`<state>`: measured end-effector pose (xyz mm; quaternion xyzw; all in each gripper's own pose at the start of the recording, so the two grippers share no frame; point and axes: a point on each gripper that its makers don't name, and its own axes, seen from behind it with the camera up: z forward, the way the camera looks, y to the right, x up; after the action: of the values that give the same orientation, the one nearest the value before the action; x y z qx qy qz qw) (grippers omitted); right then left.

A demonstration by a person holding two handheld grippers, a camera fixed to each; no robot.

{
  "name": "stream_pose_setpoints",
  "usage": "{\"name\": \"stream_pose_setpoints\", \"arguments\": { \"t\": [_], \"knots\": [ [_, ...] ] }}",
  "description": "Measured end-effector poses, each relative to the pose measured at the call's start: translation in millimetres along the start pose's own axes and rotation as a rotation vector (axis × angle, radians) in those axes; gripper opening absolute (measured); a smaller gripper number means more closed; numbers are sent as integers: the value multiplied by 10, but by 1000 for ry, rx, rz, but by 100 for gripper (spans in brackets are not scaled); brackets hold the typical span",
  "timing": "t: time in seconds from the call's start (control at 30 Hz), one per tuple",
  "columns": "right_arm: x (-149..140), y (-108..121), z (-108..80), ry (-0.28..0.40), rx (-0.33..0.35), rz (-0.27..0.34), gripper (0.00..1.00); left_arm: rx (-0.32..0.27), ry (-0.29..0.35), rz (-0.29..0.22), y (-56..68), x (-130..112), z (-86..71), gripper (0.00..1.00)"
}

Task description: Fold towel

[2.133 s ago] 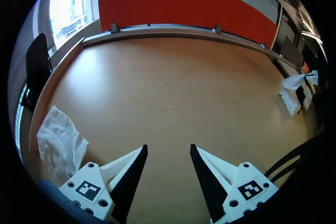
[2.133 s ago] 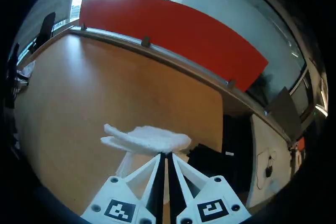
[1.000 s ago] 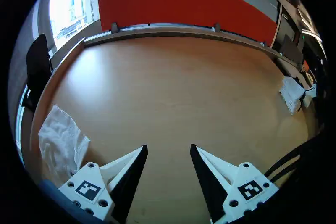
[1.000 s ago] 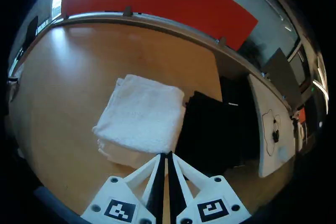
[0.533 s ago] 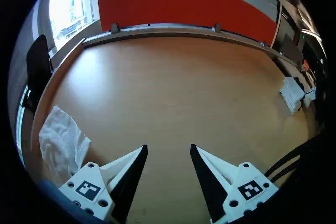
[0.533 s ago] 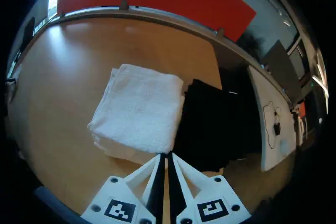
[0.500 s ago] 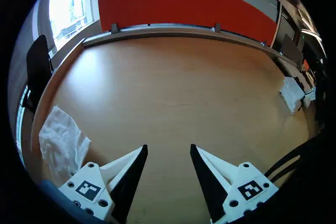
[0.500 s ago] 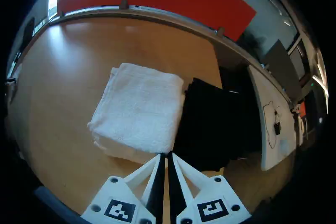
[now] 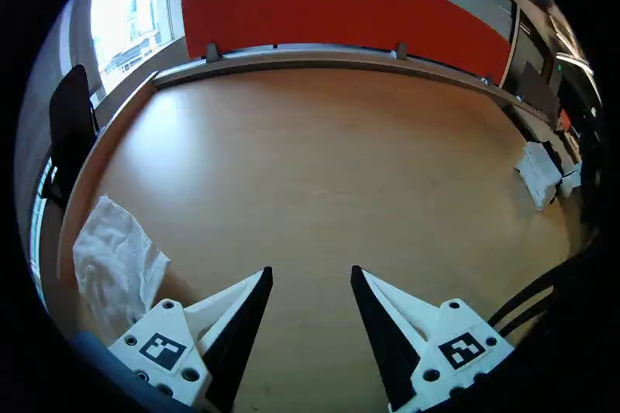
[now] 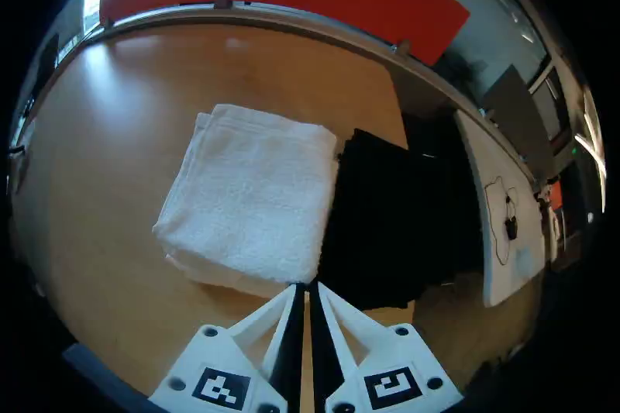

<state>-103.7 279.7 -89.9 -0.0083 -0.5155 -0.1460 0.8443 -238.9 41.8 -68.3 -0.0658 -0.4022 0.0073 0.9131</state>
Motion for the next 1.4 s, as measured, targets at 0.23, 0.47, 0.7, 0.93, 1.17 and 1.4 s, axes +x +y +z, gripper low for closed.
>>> {"name": "stream_pose_setpoints", "arguments": {
  "t": [0.23, 0.47, 0.7, 0.93, 1.17, 1.4],
  "knots": [
    [-9, 9, 3, 0, -6, 2, 5, 1, 0, -1, -8, -8, -5, 74],
    [-16, 19, 3, 4, -7, 16, 5, 1, 1, 1, -13, -12, -15, 74],
    [-34, 63, 10, -3, -29, 17, 8, 1, 3, 1, -12, -7, -16, 74],
    [-60, 185, 5, -9, -73, 38, 41, 1, 5, 1, -13, -1, -18, 74],
    [-27, 266, -22, 12, -92, 74, 84, -1, 8, 4, 1, 13, -19, 74],
    [14, 285, -43, 27, -99, 79, 94, -4, 10, 3, 28, 9, -25, 74]
  ]
}}
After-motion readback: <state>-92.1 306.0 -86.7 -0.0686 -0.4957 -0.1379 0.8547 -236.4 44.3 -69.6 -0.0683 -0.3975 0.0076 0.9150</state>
